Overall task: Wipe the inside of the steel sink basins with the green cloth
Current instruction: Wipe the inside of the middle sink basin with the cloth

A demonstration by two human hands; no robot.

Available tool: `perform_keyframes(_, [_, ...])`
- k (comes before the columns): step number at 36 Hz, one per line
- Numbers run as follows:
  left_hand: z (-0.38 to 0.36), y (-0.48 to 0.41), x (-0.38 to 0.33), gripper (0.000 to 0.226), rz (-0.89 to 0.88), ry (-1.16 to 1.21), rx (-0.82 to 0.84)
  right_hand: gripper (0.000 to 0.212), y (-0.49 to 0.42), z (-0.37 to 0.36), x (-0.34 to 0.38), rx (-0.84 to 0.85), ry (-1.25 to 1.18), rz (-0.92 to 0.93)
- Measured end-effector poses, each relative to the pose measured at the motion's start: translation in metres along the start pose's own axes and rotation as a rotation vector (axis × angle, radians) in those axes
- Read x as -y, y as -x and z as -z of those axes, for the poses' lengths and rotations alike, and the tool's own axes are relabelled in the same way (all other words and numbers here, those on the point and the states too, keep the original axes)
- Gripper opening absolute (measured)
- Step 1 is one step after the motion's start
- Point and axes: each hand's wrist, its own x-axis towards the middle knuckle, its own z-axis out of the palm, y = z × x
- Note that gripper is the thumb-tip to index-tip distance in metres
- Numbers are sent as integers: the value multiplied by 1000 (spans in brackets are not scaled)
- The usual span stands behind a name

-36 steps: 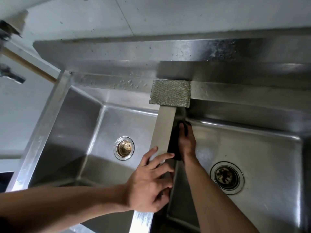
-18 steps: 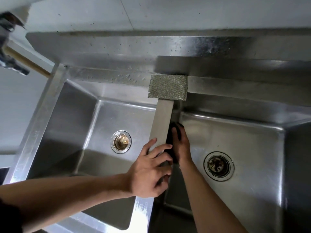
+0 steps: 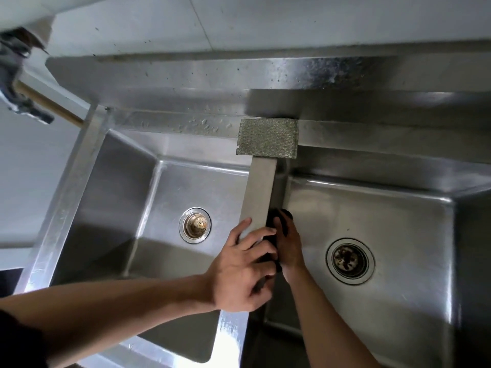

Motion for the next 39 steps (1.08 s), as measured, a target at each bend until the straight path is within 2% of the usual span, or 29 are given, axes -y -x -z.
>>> perform_keyframes(3, [-1, 0, 0, 10, -8, 3, -4, 34, 17, 2, -5, 30, 26, -19])
perform_keyframes(6, [1, -1, 1, 12, -14, 4, 1, 31, 40, 10, 4, 42, -16, 30])
perform_keyframes(10, [2, -2, 0, 12, -14, 9, 17, 31, 35, 13, 3, 13, 242, 229])
perform_keyframes(11, [2, -1, -1, 12, -9, 12, 20, 36, 30, 13, 0, -1, 299, 250])
perform_keyframes(13, [2, -1, -1, 12, 0, 21, 25, 61, 23, 12, -17, 49, 278, 208])
perform_keyframes(14, [2, -1, -1, 12, 4, 24, 25, 61, 21, 12, -22, 118, 205, 151])
perform_keyframes(16, [2, -1, -1, 15, 7, 21, 25, 43, 29, 16, -13, 200, 108, 122])
perform_keyframes(18, [1, -1, -1, 26, 17, 21, 18, 19, 42, 15, -10, 158, 46, 170])
perform_keyframes(19, [1, 0, -1, 33, 26, 23, 16, 18, 50, 15, -3, 122, 8, 212])
perform_keyframes(21, [2, 0, -1, 44, 42, 28, 16, 37, 67, 12, 7, 6, 168, 386])
perform_keyframes(23, [2, 0, -2, 50, 45, 31, 10, 45, 77, 11, 7, -56, 225, 425])
perform_keyframes(25, [2, 1, -2, 52, 44, 34, 3, 44, 74, 6, 2, -5, 111, 394])
perform_keyframes(28, [2, 2, -2, 55, 56, 55, -14, 39, 67, 7, 1, -37, 128, 269])
perform_keyframes(32, [4, 1, -6, 80, 127, 64, -9, 21, 74, 2, -3, 2, 6, 69])
perform_keyframes(34, [5, 2, -8, 83, 144, 60, -14, 20, 86, -1, 9, -57, -72, 52])
perform_keyframes(37, [2, 2, -8, 78, 152, 32, -32, 30, 95, 1, 10, -13, -253, 107])
perform_keyframes(39, [1, 2, -8, 80, 156, 13, -24, 32, 95, 3, 7, 10, -230, 97])
